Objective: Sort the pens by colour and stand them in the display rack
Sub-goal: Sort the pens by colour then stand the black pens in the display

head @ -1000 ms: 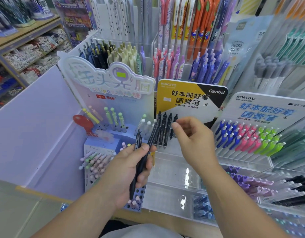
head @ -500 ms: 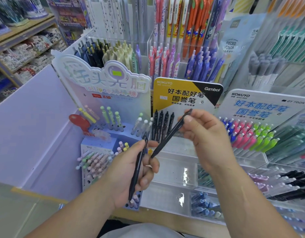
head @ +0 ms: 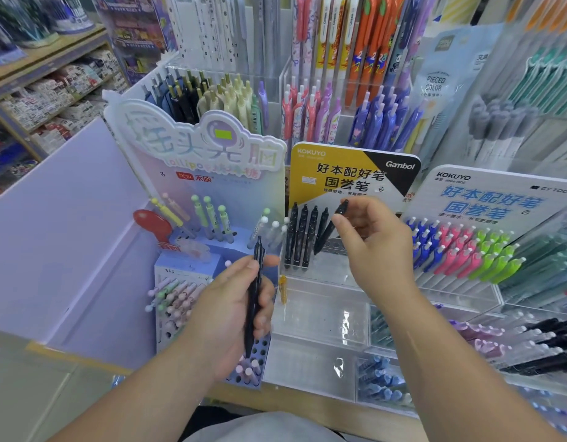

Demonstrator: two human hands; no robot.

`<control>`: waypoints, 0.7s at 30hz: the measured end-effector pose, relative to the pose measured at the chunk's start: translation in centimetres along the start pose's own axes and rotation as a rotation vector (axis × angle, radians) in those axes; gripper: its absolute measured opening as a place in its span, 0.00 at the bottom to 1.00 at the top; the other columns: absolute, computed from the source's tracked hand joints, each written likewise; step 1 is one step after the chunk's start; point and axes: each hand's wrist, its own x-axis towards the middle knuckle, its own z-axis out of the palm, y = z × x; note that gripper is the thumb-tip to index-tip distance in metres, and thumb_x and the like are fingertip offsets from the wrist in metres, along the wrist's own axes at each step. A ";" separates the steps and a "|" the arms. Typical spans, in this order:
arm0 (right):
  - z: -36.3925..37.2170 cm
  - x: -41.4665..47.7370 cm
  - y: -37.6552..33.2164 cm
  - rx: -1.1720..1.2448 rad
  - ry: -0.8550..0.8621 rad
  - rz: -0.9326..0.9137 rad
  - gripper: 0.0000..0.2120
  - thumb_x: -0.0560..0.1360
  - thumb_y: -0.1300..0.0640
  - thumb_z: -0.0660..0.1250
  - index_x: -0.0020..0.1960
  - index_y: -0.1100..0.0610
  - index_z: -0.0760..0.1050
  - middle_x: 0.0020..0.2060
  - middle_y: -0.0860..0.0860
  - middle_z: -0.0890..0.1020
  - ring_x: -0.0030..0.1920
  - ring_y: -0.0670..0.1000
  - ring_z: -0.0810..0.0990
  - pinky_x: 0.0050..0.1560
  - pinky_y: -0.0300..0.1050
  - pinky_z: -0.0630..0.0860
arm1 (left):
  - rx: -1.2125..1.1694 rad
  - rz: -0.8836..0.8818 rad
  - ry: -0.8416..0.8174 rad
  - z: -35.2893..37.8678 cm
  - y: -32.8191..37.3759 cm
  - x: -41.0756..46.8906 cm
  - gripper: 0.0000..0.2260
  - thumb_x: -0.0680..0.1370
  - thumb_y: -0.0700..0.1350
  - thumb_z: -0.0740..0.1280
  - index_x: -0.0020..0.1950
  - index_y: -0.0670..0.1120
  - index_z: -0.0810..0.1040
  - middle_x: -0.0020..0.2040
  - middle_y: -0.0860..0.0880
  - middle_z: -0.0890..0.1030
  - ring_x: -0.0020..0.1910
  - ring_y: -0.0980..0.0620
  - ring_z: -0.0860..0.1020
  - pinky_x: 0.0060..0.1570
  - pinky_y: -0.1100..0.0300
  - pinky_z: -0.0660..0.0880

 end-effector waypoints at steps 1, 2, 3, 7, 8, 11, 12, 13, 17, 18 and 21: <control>0.1 -0.1 -0.1 -0.030 0.007 -0.032 0.08 0.76 0.56 0.72 0.54 0.49 0.79 0.42 0.41 0.82 0.42 0.43 0.81 0.47 0.48 0.81 | -0.008 0.007 0.003 0.0 0.0 0.0 0.14 0.84 0.45 0.56 0.59 0.45 0.79 0.30 0.47 0.68 0.23 0.51 0.61 0.23 0.62 0.61; 0.1 -0.1 -0.1 -0.062 0.011 -0.066 0.08 0.76 0.56 0.72 0.55 0.51 0.79 0.43 0.43 0.83 0.42 0.43 0.81 0.47 0.48 0.81 | -0.016 0.010 0.005 0.0 0.0 0.0 0.14 0.84 0.45 0.55 0.60 0.46 0.80 0.30 0.47 0.67 0.23 0.51 0.61 0.24 0.61 0.60; 0.2 -0.1 -0.2 -0.089 0.011 -0.094 0.09 0.76 0.56 0.71 0.55 0.53 0.79 0.44 0.44 0.83 0.43 0.43 0.81 0.47 0.47 0.81 | -0.023 0.011 0.004 -0.1 0.1 0.0 0.14 0.84 0.45 0.55 0.61 0.47 0.80 0.30 0.47 0.67 0.23 0.52 0.60 0.24 0.61 0.59; 0.6 0.0 0.0 -0.167 -0.022 -0.120 0.10 0.76 0.55 0.71 0.56 0.55 0.80 0.44 0.46 0.83 0.43 0.44 0.81 0.47 0.47 0.81 | -0.043 0.013 -0.008 -0.4 0.2 -0.2 0.14 0.84 0.45 0.55 0.62 0.47 0.79 0.31 0.46 0.67 0.23 0.52 0.59 0.24 0.60 0.58; 0.8 0.0 0.2 -0.182 -0.030 -0.117 0.10 0.76 0.55 0.72 0.56 0.55 0.80 0.44 0.46 0.83 0.43 0.44 0.81 0.46 0.47 0.81 | -0.043 0.016 -0.010 -0.4 0.2 -0.2 0.13 0.84 0.45 0.55 0.60 0.46 0.77 0.31 0.46 0.67 0.23 0.52 0.59 0.24 0.61 0.58; 1.3 -0.3 0.9 -0.219 -0.070 -0.073 0.10 0.76 0.54 0.72 0.56 0.54 0.80 0.44 0.46 0.83 0.43 0.44 0.81 0.48 0.48 0.81 | -0.012 0.034 0.005 -0.4 0.2 -0.3 0.07 0.84 0.45 0.56 0.48 0.45 0.70 0.31 0.46 0.67 0.23 0.51 0.59 0.23 0.62 0.58; 1.4 -0.4 1.1 -0.234 -0.082 -0.060 0.10 0.76 0.54 0.72 0.57 0.53 0.80 0.44 0.46 0.83 0.43 0.44 0.81 0.48 0.49 0.81 | 0.004 0.040 0.013 -0.4 0.2 -0.3 0.08 0.84 0.45 0.57 0.46 0.46 0.68 0.32 0.46 0.67 0.23 0.51 0.59 0.23 0.61 0.58; 1.5 -0.6 1.4 -0.248 -0.090 -0.050 0.11 0.76 0.54 0.71 0.57 0.53 0.80 0.45 0.46 0.83 0.43 0.45 0.81 0.49 0.50 0.81 | 0.017 0.046 0.019 -0.4 0.1 -0.2 0.08 0.84 0.46 0.57 0.45 0.46 0.67 0.32 0.46 0.68 0.23 0.51 0.60 0.24 0.60 0.58; 1.9 -0.8 1.7 -0.261 -0.099 -0.014 0.11 0.77 0.54 0.70 0.59 0.52 0.79 0.45 0.45 0.83 0.43 0.44 0.80 0.48 0.51 0.81 | 0.047 0.046 0.015 -0.3 0.1 -0.2 0.08 0.83 0.45 0.58 0.46 0.44 0.67 0.35 0.46 0.72 0.25 0.50 0.62 0.26 0.59 0.61; 1.9 -0.8 1.7 -0.255 -0.100 -0.003 0.11 0.77 0.54 0.70 0.59 0.51 0.78 0.45 0.44 0.82 0.43 0.43 0.80 0.48 0.50 0.81 | 0.062 0.047 0.014 -0.3 0.2 -0.2 0.08 0.83 0.45 0.58 0.45 0.44 0.67 0.35 0.46 0.73 0.25 0.50 0.63 0.27 0.58 0.62; 1.5 -1.2 1.0 -0.169 -0.089 0.053 0.14 0.76 0.53 0.71 0.60 0.45 0.74 0.44 0.41 0.80 0.42 0.41 0.79 0.46 0.45 0.80 | 0.100 0.051 0.009 -0.2 0.3 -0.2 0.08 0.83 0.44 0.59 0.45 0.44 0.70 0.36 0.45 0.74 0.27 0.49 0.66 0.29 0.56 0.65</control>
